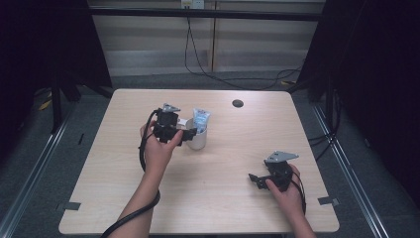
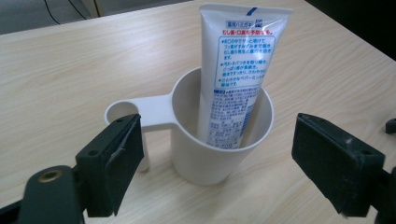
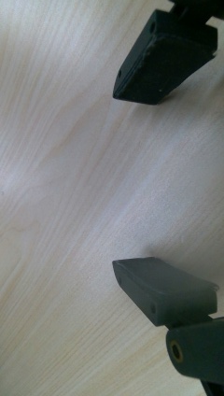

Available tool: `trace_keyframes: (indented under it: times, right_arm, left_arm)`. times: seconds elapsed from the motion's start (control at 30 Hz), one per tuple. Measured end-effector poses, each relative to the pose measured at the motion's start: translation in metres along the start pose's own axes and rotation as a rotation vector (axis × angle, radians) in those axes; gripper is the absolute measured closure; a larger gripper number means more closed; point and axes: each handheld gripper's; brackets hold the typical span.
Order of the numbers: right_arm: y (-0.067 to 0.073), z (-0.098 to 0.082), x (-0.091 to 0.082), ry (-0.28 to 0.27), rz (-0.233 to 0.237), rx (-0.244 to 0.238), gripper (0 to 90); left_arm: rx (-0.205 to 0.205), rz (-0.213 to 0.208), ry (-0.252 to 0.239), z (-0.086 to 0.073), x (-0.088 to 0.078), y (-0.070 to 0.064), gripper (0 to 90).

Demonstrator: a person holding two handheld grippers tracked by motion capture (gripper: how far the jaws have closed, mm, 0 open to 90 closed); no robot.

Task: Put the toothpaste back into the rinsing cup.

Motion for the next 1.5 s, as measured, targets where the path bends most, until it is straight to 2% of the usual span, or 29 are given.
trace_keyframes:
  times: [0.1, 0.17, 0.37, 0.57, 0.77, 0.8, 0.97, 1.03, 1.17, 1.5]
  right_arm:
    - [0.0, 0.0, 0.0, 0.0, 0.0, 0.0, 14.3]
    - [0.0, 0.0, 0.0, 0.0, 0.0, 0.0, 14.3]
    - [0.0, 0.0, 0.0, 0.0, 0.0, -0.001, 14.3]
    - [0.0, 0.0, 0.0, 0.0, 0.0, 0.0, 14.4]
    - [0.0, 0.0, 0.0, 0.0, 0.0, 0.0, 14.3]
    - [0.0, 0.0, 0.0, 0.0, 0.0, 0.0, 14.4]
    - [0.0, 0.0, 0.0, 0.0, 0.0, -0.001, 14.4]
    - [0.0, 0.0, 0.0, 0.0, -0.001, -0.001, 14.4]
    - [0.0, 0.0, 0.0, 0.0, -0.001, -0.001, 14.4]
    - [0.0, 0.0, 0.0, 0.0, 0.0, -0.001, 14.4]
  left_arm:
    - [-0.005, 0.001, -0.002, -0.004, -0.003, 0.002, 16.5]
    - [0.006, 0.007, 0.002, -0.007, -0.005, 0.003, 16.4]
    - [0.002, -0.011, 0.019, -0.017, -0.005, 0.007, 16.4]
    - [0.006, -0.01, 0.021, -0.03, -0.006, 0.013, 16.3]
    - [-0.01, -0.012, 0.031, -0.048, -0.002, 0.023, 16.3]
    - [-0.021, -0.014, 0.028, -0.05, -0.001, 0.024, 16.3]
    - [-0.017, -0.016, 0.039, -0.064, 0.002, 0.028, 16.4]
    - [-0.029, -0.017, 0.037, -0.069, 0.004, 0.029, 16.5]
    - [-0.016, -0.016, 0.048, -0.079, 0.006, 0.032, 16.5]
    - [-0.016, -0.012, 0.06, -0.102, 0.014, 0.035, 16.6]
Point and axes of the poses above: each handheld gripper's, and its own axes: x roughly forward along the jaws, z roughly out of its top, y roughly to its left, and after that the axes turned 12 degrees about y, right-handed
